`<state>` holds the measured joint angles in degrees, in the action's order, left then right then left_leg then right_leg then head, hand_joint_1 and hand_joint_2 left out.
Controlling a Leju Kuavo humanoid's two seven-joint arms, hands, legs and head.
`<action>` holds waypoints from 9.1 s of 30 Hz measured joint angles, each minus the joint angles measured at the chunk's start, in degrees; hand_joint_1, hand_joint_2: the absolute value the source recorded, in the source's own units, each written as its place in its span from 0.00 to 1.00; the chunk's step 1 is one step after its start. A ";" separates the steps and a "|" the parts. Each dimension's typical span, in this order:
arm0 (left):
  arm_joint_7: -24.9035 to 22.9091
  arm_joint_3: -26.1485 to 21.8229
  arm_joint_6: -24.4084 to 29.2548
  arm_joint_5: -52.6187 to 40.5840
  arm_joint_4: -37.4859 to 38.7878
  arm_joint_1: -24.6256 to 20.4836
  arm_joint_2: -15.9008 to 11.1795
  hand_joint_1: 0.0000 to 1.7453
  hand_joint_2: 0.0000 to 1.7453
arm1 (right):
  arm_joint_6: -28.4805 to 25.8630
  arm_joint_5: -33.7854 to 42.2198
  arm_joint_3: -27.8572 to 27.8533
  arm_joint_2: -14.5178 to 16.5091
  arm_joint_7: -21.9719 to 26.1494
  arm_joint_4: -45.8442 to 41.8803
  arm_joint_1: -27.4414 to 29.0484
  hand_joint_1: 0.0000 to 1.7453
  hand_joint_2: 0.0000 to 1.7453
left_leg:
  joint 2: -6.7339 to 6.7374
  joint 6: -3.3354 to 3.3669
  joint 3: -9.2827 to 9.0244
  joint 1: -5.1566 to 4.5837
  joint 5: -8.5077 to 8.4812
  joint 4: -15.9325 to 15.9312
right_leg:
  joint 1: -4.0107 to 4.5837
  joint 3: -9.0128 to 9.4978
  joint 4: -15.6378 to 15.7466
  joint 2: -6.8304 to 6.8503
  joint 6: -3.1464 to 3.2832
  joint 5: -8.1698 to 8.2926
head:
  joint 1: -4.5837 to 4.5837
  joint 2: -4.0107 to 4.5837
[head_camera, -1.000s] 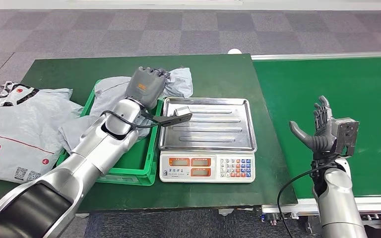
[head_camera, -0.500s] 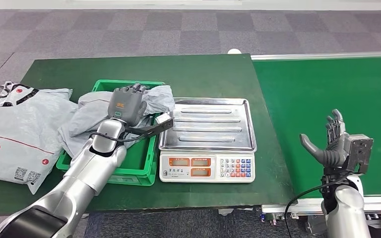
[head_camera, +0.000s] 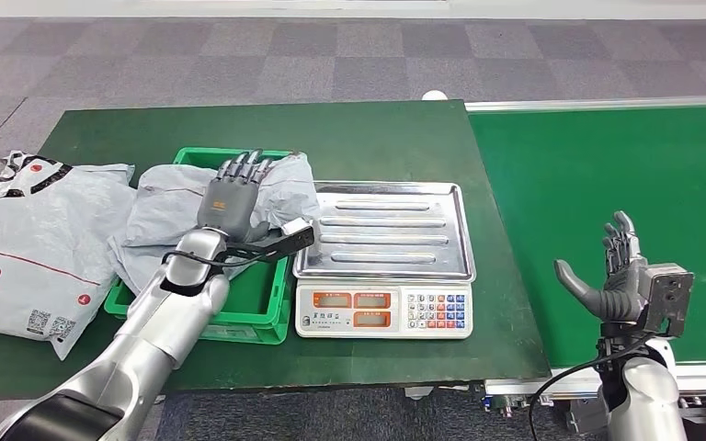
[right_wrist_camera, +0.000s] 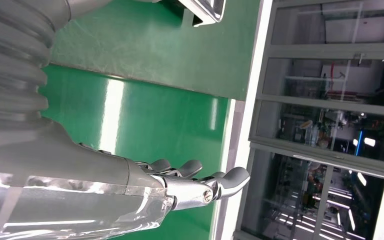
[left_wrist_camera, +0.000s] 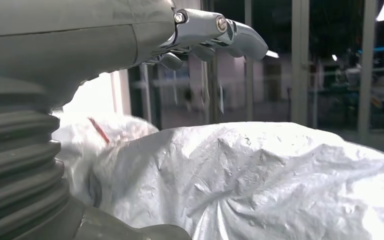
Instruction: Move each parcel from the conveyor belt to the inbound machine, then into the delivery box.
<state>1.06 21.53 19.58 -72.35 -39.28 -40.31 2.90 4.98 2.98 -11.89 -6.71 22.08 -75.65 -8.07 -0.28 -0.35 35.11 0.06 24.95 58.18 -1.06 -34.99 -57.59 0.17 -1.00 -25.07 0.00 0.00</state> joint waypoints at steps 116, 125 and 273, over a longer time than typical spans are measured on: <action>32.38 3.39 2.11 75.18 -14.00 12.72 11.98 0.00 1.00 | -12.15 -4.07 21.12 3.35 5.33 13.84 -19.80 0.00 1.00 | -0.01 0.04 0.05 -0.02 -0.09 0.00 | -0.01 0.01 -0.01 0.04 -0.03 0.05 | 0.00 0.00; 31.24 3.34 2.24 72.11 -12.35 12.99 12.75 0.00 1.00 | -11.31 -3.02 22.93 5.14 6.20 21.08 -25.49 0.00 1.00 | -0.09 0.07 0.04 -0.01 -0.14 0.02 | 0.00 0.01 -0.01 0.17 -0.01 0.08 | 0.00 0.00; 32.14 16.00 -2.59 82.46 3.58 3.06 17.82 0.00 1.00 | -18.48 -3.55 15.45 -4.00 -0.84 1.21 0.23 0.00 1.00 | -0.03 0.13 0.07 -0.09 -0.04 0.03 | -0.09 -0.01 0.05 0.09 -0.08 0.08 | 0.00 0.00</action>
<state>33.20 37.53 16.99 10.10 -35.70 -37.25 20.72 -13.50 -0.57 3.56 -10.71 21.25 -74.44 -7.84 -0.30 -0.22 35.18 -0.03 24.92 58.21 -1.15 -34.99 -57.54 0.26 -1.08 -24.99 0.00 0.00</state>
